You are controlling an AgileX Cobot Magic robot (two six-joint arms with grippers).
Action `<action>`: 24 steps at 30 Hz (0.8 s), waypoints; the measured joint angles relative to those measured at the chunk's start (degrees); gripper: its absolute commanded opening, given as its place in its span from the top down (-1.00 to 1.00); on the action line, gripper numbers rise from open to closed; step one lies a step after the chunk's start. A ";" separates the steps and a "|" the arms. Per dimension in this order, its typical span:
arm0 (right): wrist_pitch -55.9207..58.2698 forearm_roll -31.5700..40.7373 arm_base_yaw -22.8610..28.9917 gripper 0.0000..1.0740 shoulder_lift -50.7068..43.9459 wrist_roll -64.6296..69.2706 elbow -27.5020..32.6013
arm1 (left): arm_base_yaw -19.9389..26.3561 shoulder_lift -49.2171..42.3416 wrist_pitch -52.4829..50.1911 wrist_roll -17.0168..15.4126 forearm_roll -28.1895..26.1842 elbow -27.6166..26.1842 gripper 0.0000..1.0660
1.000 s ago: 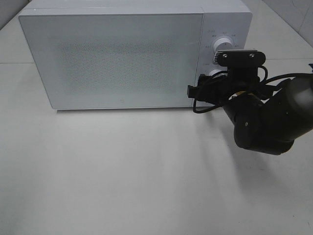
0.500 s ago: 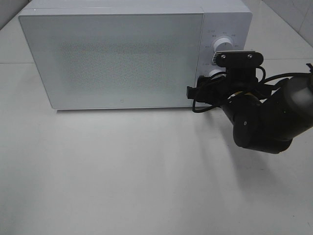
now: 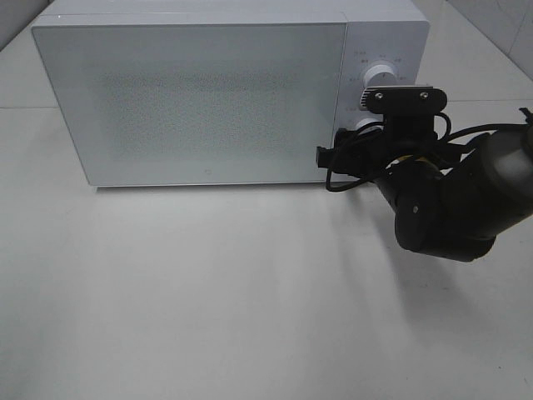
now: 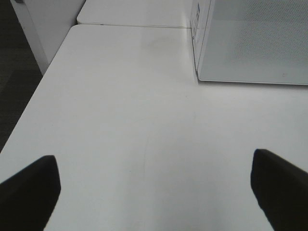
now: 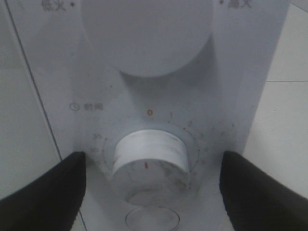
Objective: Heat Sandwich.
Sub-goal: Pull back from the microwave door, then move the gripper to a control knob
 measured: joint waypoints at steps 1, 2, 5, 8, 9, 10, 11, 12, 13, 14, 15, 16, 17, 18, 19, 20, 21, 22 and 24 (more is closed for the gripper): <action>0.00 0.00 0.00 -0.35 0.00 0.00 0.00 | 0.00 0.00 0.00 0.00 0.00 0.00 -0.90; 0.00 0.00 0.00 -0.33 0.00 0.00 0.00 | 0.00 0.00 0.00 0.00 0.00 0.00 -0.90; -0.06 0.00 0.00 -0.18 0.00 0.00 0.00 | 0.00 0.00 0.00 0.00 0.00 0.00 -0.90; -0.06 0.00 0.00 0.00 0.00 0.00 0.00 | 0.00 0.00 0.00 0.00 0.00 0.00 -0.90; -0.06 0.00 0.00 0.07 0.00 -0.06 0.00 | 0.00 0.00 0.00 0.00 0.00 0.00 -0.90; -0.17 0.00 0.00 0.15 0.00 -0.11 0.00 | 0.00 0.00 0.00 0.00 0.00 0.00 -0.90; -0.17 0.00 0.00 0.15 0.00 -0.11 0.00 | 0.00 0.00 0.00 0.00 0.00 0.00 -0.90; -0.46 0.06 0.00 0.23 0.00 -0.23 0.00 | 0.00 0.00 0.00 0.00 0.00 0.00 -0.90; -0.74 -0.11 0.00 0.38 0.00 -0.29 0.06 | 0.00 0.00 0.00 0.00 0.00 0.00 -0.90; -1.03 -0.11 0.17 0.46 0.00 -0.34 0.11 | 0.00 0.00 0.00 0.00 0.00 0.00 -0.90; -1.09 -0.11 0.17 0.53 0.00 -0.46 0.17 | 0.00 0.00 0.00 0.00 0.00 0.00 -0.90; -1.09 -0.11 0.17 0.58 0.00 -0.52 0.17 | 0.00 0.00 0.00 0.00 0.00 0.00 -0.90; -1.09 -0.11 0.17 0.58 0.00 -0.52 0.17 | 0.00 0.00 0.00 0.00 0.00 0.00 -0.90; -1.15 -0.11 0.17 0.65 0.00 -0.63 0.17 | 0.00 0.00 0.00 0.00 0.00 0.00 -0.90; -1.15 -0.11 0.17 0.67 0.00 -0.63 0.17 | 0.00 0.00 0.00 0.00 0.00 0.00 -0.90; -1.15 -0.11 0.17 0.68 0.00 -0.74 0.17 | 0.00 0.00 0.00 0.00 0.00 0.00 -0.90; -1.15 -0.11 0.17 0.68 0.00 -0.74 0.17 | 0.00 0.00 0.00 0.00 0.00 0.00 -0.90; -1.15 -0.11 0.17 0.69 0.00 -0.92 0.17 | 0.00 0.00 0.00 0.00 0.00 0.00 -0.90; -1.15 -0.11 0.17 0.69 0.00 -0.92 0.17 | 0.00 0.00 0.00 0.00 0.00 0.00 -0.90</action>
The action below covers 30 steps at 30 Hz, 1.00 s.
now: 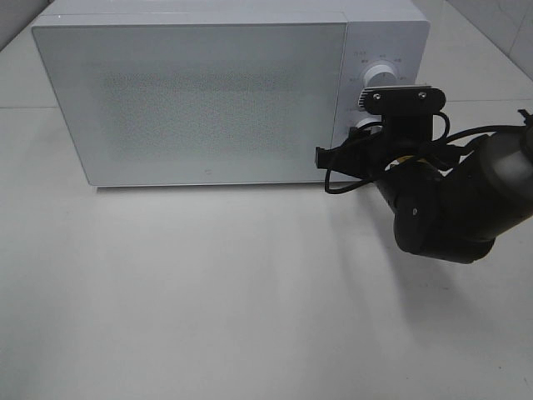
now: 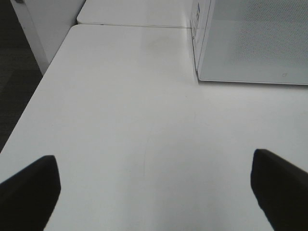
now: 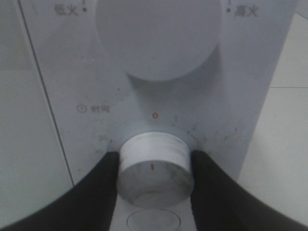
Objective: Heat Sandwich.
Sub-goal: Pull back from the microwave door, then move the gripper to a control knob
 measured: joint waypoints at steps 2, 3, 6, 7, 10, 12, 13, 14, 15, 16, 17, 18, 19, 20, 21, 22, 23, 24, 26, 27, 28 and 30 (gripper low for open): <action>0.00 0.00 0.00 0.69 0.00 0.00 0.00 | 0.00 0.00 0.00 0.00 0.00 0.00 -0.90; 0.00 0.00 0.00 0.68 0.00 0.40 0.00 | 0.00 0.00 0.00 0.00 0.00 0.00 -0.90; -0.06 -0.06 0.00 0.68 0.00 1.43 0.00 | 0.00 0.00 0.00 0.00 0.00 0.00 -0.90; -0.06 -0.06 0.00 0.68 0.00 1.43 0.00 | 0.00 0.00 0.00 0.00 0.00 0.00 -0.90; -0.17 -0.40 0.00 0.68 0.00 4.87 0.00 | 0.00 0.00 0.00 0.00 0.00 0.00 -0.90; -0.23 -0.74 0.00 0.67 0.00 7.51 0.11 | 0.00 0.00 0.00 0.00 0.00 0.00 -0.90; -0.29 -0.92 0.00 0.67 0.00 8.77 0.11 | 0.00 0.00 0.00 0.00 0.00 0.00 -0.90; -0.34 -0.92 0.00 0.67 0.00 10.26 0.11 | 0.00 0.00 0.00 0.00 0.00 0.00 -0.90; -0.63 -1.15 0.00 0.67 0.00 11.86 0.29 | 0.00 0.00 0.00 0.00 0.00 0.00 -0.90; -0.74 -1.38 0.00 0.67 0.00 14.90 0.29 | 0.00 0.00 0.00 0.00 0.00 0.00 -0.90; -0.74 -1.38 0.00 0.67 0.00 14.90 0.29 | 0.00 0.00 0.00 0.00 0.00 0.00 -0.90; -0.74 -1.43 0.00 0.67 0.00 16.73 0.34 | 0.00 0.00 0.00 0.00 0.00 0.00 -0.90; -0.86 -1.55 0.00 0.67 0.00 18.56 0.40 | 0.00 0.00 0.00 0.00 0.00 0.00 -0.90; -1.03 -1.72 0.00 0.67 0.00 20.40 0.46 | 0.00 0.00 0.00 0.00 0.00 0.00 -0.90; -1.03 -1.78 0.00 0.66 0.00 23.95 0.46 | 0.00 0.00 0.00 0.00 0.00 0.00 -0.90; -1.03 -1.78 0.00 0.66 0.00 23.95 0.46 | 0.00 0.00 0.00 0.00 0.00 0.00 -0.90; -1.09 -1.83 0.00 0.66 0.00 25.55 0.46 | 0.00 0.00 0.00 0.00 0.00 0.00 -0.90; -1.15 -1.83 0.00 0.66 0.00 27.50 0.46 | 0.00 0.00 0.00 0.00 0.00 0.00 -0.90; -1.43 -1.83 0.00 0.66 0.00 33.23 0.52 | 0.00 0.00 0.00 0.00 0.00 0.00 -0.90; -1.49 -1.83 0.00 0.66 0.00 34.72 0.57 | 0.00 0.00 0.00 0.00 0.00 0.00 -0.90; -1.49 -1.83 0.00 0.66 0.00 34.72 0.57 | 0.00 0.00 0.00 0.00 0.00 0.00 -0.90; -1.66 -1.95 0.00 0.66 0.00 38.45 0.63 | 0.00 0.00 0.00 0.00 0.00 0.00 -0.90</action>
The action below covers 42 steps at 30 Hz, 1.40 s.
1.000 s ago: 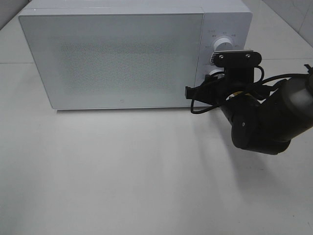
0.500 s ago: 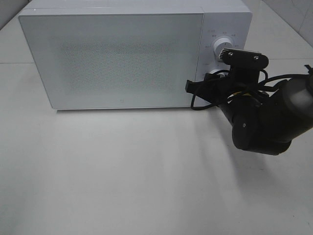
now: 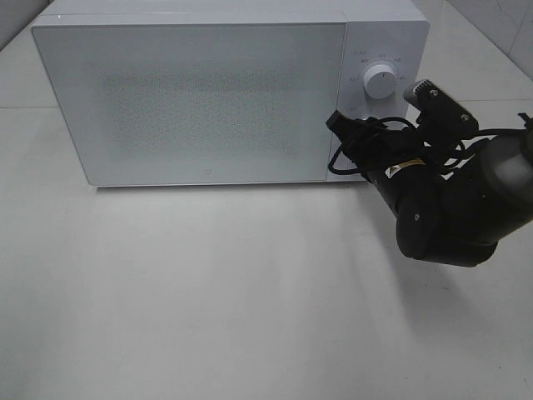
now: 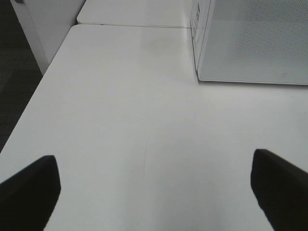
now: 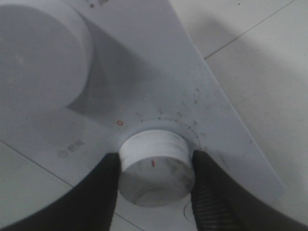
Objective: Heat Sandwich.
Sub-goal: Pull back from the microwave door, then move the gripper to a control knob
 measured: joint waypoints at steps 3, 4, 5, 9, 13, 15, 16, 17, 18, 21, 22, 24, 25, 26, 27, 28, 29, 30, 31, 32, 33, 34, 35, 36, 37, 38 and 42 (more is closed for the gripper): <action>-0.17 0.00 0.00 0.66 0.00 5.39 0.11 | 0.00 0.00 0.00 0.00 0.00 0.00 -0.90; -0.23 -0.06 0.00 0.66 0.00 7.45 0.11 | 0.00 0.00 0.00 0.00 0.00 0.00 -0.90; -0.23 -0.06 0.00 0.66 0.00 11.29 0.11 | 0.00 0.00 0.00 0.00 0.00 0.00 -0.90; -0.34 0.11 0.17 0.66 0.00 18.11 0.17 | 0.00 0.00 0.00 0.00 0.00 0.00 -0.90; -0.46 0.11 0.17 0.66 0.00 22.52 0.17 | 0.00 0.00 0.00 0.00 0.00 0.00 -0.90; -0.57 0.34 0.17 0.66 0.00 25.95 0.23 | 0.00 0.00 0.00 0.00 0.00 0.00 -0.90; -0.57 0.34 0.17 0.66 0.00 25.95 0.23 | 0.00 0.00 0.00 0.00 0.00 0.00 -0.90; -0.63 0.40 0.17 0.65 0.00 27.16 0.23 | 0.00 0.00 0.00 0.00 0.00 0.00 -0.90; -0.63 0.46 0.17 0.65 0.00 28.07 0.23 | 0.00 0.00 0.00 0.00 0.00 0.00 -0.90; -0.69 1.03 0.34 0.64 0.00 31.86 0.23 | 0.00 0.00 0.00 0.00 0.00 0.00 -0.90; -0.69 1.09 0.34 0.64 0.00 33.23 0.23 | 0.00 0.00 0.00 0.00 0.00 0.00 -0.90; -0.80 1.66 0.40 0.64 0.00 37.76 0.23 | 0.00 0.00 0.00 0.00 0.00 0.00 -0.90; -0.86 1.83 0.52 0.64 0.00 39.08 0.23 | 0.00 0.00 0.00 0.00 0.00 0.00 -0.90; -0.86 1.83 0.52 0.64 0.00 39.08 0.23 | 0.00 0.00 0.00 0.00 0.00 0.00 -0.90; -0.92 2.12 0.52 0.63 0.00 40.68 0.17 | 0.00 0.00 0.00 0.00 0.00 0.00 -0.90; -0.97 2.41 0.57 0.62 0.00 43.83 0.17 | 0.00 0.00 0.00 0.00 0.00 0.00 -0.90; -1.03 2.75 0.69 0.62 0.00 45.44 0.17 | 0.00 0.00 0.00 0.00 0.00 0.00 -0.90; -1.03 3.04 0.69 0.62 0.00 46.75 0.11 | 0.00 0.00 0.00 0.00 0.00 0.00 -0.90; -1.03 3.04 0.69 0.62 0.00 46.75 0.11 | 0.00 0.00 0.00 0.00 0.00 0.00 -0.90; -1.03 3.27 0.80 0.62 0.00 48.30 0.06 | 0.00 0.00 0.00 0.00 0.00 0.00 -0.90; -1.03 3.67 0.86 0.61 0.00 51.28 0.00 | 0.00 0.00 0.00 0.00 0.00 0.00 -0.90; -1.03 3.90 0.86 0.62 0.00 52.94 0.00 | 0.00 0.00 0.00 0.00 0.00 0.00 -0.90; -1.03 4.01 0.86 0.62 0.00 54.26 -0.06 | 0.00 0.00 0.00 0.00 0.00 0.00 -0.90; -1.03 4.01 0.86 0.62 0.00 54.26 -0.06 | 0.00 0.00 0.00 0.00 0.00 0.00 -0.90; -1.03 4.18 0.97 0.62 0.00 55.86 -0.17 | 0.00 0.00 0.00 0.00 0.00 0.00 -0.90; -1.03 4.53 1.03 0.61 0.00 57.35 -0.17 | 0.00 0.00 0.00 0.00 0.00 0.00 -0.90; -1.03 4.76 1.09 0.60 0.00 60.73 -0.17 | 0.00 0.00 0.00 0.00 0.00 0.00 -0.90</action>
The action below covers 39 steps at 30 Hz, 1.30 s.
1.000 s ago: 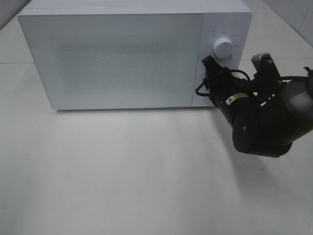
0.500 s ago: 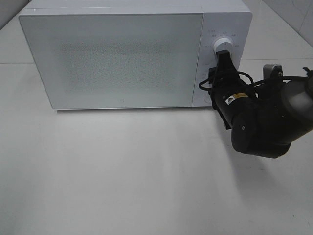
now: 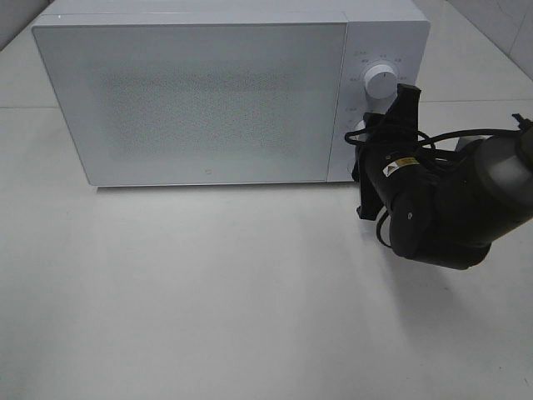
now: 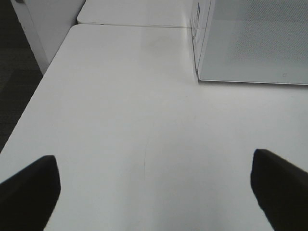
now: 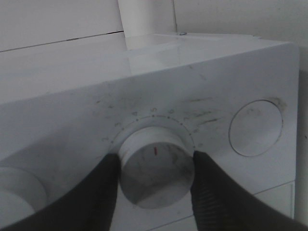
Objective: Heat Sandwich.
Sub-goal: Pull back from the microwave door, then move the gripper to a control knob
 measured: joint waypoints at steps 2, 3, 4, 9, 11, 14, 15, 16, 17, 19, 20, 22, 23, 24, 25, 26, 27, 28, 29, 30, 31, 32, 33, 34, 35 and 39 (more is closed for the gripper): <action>-0.06 0.06 0.00 0.59 0.00 0.92 0.00 | 0.00 0.00 0.00 0.00 0.00 0.00 -0.90; -0.06 0.17 0.06 0.59 0.00 0.92 -0.06 | 0.00 0.00 0.00 0.00 0.00 0.00 -0.90; -0.06 0.17 0.06 0.59 0.00 0.92 -0.06 | 0.00 0.00 0.00 0.00 0.00 0.00 -0.90; -0.06 0.17 0.06 0.56 0.00 0.97 -0.06 | 0.00 0.00 0.00 0.00 0.00 0.00 -0.90; -0.06 0.17 0.06 0.55 0.00 0.92 -0.06 | 0.00 0.00 0.00 0.00 0.00 0.00 -0.90; -0.06 0.17 0.06 0.54 0.00 0.92 -0.06 | 0.00 0.00 0.00 0.00 0.00 0.00 -0.90; -0.06 0.17 0.06 0.54 0.00 0.92 -0.06 | 0.00 0.00 0.00 0.00 0.00 0.00 -0.90; -0.06 0.17 0.06 0.52 0.00 0.92 -0.06 | 0.00 0.00 0.00 0.00 0.00 0.00 -0.90; -0.06 0.17 0.06 0.51 0.00 0.92 -0.06 | 0.00 0.00 0.00 0.00 0.00 0.00 -0.90; -0.06 0.17 0.06 0.49 0.00 0.92 -0.06 | 0.00 0.00 0.00 0.00 0.00 0.00 -0.90; -0.06 0.11 0.06 0.43 0.00 0.92 -0.06 | 0.00 0.00 0.00 0.00 0.00 0.00 -0.90; -0.06 0.11 0.06 0.33 0.00 0.92 -0.06 | 0.00 0.00 0.00 0.00 0.00 0.00 -0.90; -0.06 0.11 0.06 0.28 0.00 0.86 -0.06 | 0.00 0.00 0.00 0.00 0.00 0.00 -0.90; -0.06 0.11 0.06 0.28 0.00 0.86 -0.06 | 0.00 0.00 0.00 0.00 0.00 0.00 -0.90; -0.06 0.11 0.06 0.16 0.00 0.57 -0.06 | 0.00 0.00 0.00 0.00 0.00 0.00 -0.90; -0.06 0.11 0.06 0.10 0.00 0.29 -0.06 | 0.00 0.00 0.00 0.00 0.00 0.00 -0.90; -0.06 0.11 0.06 0.05 0.00 0.06 -0.06 | 0.00 0.00 0.00 0.00 0.00 0.00 -0.90; -0.17 0.69 0.00 -0.02 0.00 -0.40 -0.06 | 0.00 0.00 0.00 0.00 0.00 0.00 -0.90; -0.17 0.69 0.00 -0.02 0.00 -0.40 -0.06 | 0.00 0.00 0.00 0.00 0.00 0.00 -0.90; -0.34 1.38 -0.06 -0.15 0.00 -0.63 0.00 | 0.00 0.00 0.00 0.00 0.00 0.00 -0.90; -0.63 1.78 -0.23 -0.23 0.00 -0.74 0.00 | 0.00 0.00 0.00 0.00 0.00 0.00 -0.90; -0.63 1.78 -0.23 -0.30 0.00 -0.74 0.00 | 0.00 0.00 0.00 0.00 0.00 0.00 -0.90; -0.63 1.83 -0.23 -0.36 0.00 -0.74 0.06 | 0.00 0.00 0.00 0.00 0.00 0.00 -0.90; -0.63 1.83 -0.23 -0.36 0.00 -0.74 0.06 | 0.00 0.00 0.00 0.00 0.00 0.00 -0.90; -0.69 1.78 -0.23 -0.44 0.00 -0.80 0.34 | 0.00 0.00 0.00 0.00 0.00 0.00 -0.90; -0.69 1.20 -0.34 -0.43 0.00 -0.80 0.69 | 0.00 0.00 0.00 0.00 0.00 0.00 -0.90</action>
